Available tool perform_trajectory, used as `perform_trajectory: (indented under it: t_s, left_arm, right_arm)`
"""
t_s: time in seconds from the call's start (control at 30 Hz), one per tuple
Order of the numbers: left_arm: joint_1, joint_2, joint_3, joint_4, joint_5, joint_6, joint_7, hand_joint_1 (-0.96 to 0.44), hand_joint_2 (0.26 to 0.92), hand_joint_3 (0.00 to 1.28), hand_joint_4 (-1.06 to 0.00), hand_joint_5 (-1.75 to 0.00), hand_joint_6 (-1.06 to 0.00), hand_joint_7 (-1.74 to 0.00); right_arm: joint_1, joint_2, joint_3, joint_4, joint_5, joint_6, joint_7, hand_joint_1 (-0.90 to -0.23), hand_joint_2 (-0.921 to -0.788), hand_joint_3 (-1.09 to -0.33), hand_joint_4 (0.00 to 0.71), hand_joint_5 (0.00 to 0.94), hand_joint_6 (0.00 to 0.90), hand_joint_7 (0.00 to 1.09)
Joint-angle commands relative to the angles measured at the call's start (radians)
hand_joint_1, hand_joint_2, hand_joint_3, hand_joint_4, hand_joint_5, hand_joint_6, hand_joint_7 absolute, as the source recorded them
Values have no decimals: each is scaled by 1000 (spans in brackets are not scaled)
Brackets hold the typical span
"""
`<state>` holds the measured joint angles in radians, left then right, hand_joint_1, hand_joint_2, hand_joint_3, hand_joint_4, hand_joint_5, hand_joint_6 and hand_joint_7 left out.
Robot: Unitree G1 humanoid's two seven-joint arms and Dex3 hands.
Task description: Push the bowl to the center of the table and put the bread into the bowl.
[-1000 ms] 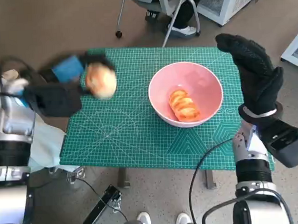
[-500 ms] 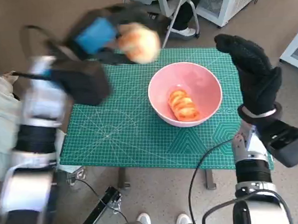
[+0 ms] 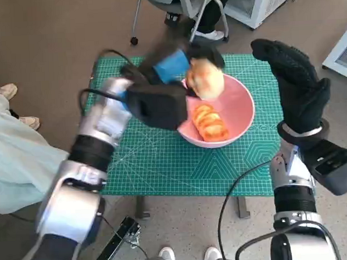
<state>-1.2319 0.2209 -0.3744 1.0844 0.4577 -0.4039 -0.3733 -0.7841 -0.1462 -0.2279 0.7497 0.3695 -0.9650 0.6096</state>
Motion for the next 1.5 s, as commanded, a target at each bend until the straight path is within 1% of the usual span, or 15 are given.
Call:
perform_trajectory:
  t_s: [0.03,0.1,0.2,0.3,0.5,0.67,0.77,0.83,0.97,1.03,1.13,1.17,1.23,1.33,1.5]
  left_arm:
    - [-43,-24,-40,52,22,79,-140,-102,841,158,-130,-333,-118,-747]
    - [-38,-33,-42,59,16,90,-168,-123,832,120,-58,-137,-48,-602]
    - [-19,-36,-44,52,12,89,-169,-152,820,93,-18,-44,-15,-511]
    - [11,-39,-25,40,-6,75,-142,-176,815,81,-7,-18,-6,-473]
    - [69,-44,48,23,-79,13,-63,-262,820,69,0,-1,0,-436]
    - [114,-36,151,-4,-186,-83,-19,-317,847,71,1,1,-7,-446]
    - [141,-36,216,-34,-254,-129,5,-330,877,57,-41,-13,-44,-445]
    - [166,-42,270,-56,-319,-181,10,-324,901,42,-102,-15,-119,-389]
    - [234,-57,363,-146,-435,-256,29,-321,916,56,-203,-22,-222,-321]
    - [275,-71,397,-213,-486,-275,41,-331,919,82,-255,-34,-253,-303]
    - [360,-102,429,-373,-565,-269,56,-325,920,131,-290,-41,-259,-298]
    - [382,-111,434,-419,-583,-260,61,-317,920,146,-293,-40,-243,-330]
    - [429,-124,443,-504,-621,-234,68,-294,921,195,-298,-34,-132,-543]
    - [490,-127,449,-607,-662,-185,67,-286,921,229,-299,-30,-55,-694]
    - [561,-114,449,-715,-683,-130,58,-307,921,258,-299,-29,-27,-760]
  right_arm:
    - [36,-3,0,-17,-4,12,-14,-602,-921,-734,339,1,9,787]
    - [41,-5,0,-24,-8,11,-20,-602,-921,-734,339,1,7,785]
    - [47,-8,0,-34,-17,9,-32,-606,-921,-734,339,1,7,785]
    - [52,-10,0,-42,-29,6,-47,-610,-921,-734,338,1,6,785]
    - [55,-13,3,-45,-53,-1,-78,-610,-921,-736,338,1,5,786]
    - [57,-13,6,-51,-71,-5,-100,-609,-921,-736,338,1,4,788]
    - [58,-13,8,-60,-83,-9,-114,-609,-921,-735,339,1,4,788]
    - [58,-12,10,-68,-90,-9,-125,-606,-921,-736,339,1,5,788]
    - [58,-10,15,-89,-109,1,-157,-600,-921,-739,340,1,7,789]
    - [59,-7,17,-104,-125,11,-181,-593,-921,-741,342,3,9,789]
    - [60,-4,22,-135,-157,29,-223,-577,-921,-744,346,4,11,789]
    - [61,-4,24,-144,-165,35,-235,-574,-921,-744,347,5,12,788]
    - [64,-2,29,-169,-183,52,-258,-565,-921,-749,348,5,13,787]
    - [66,2,36,-202,-204,73,-288,-558,-921,-754,349,5,15,784]
    - [65,5,51,-235,-226,96,-321,-548,-921,-760,348,4,16,779]
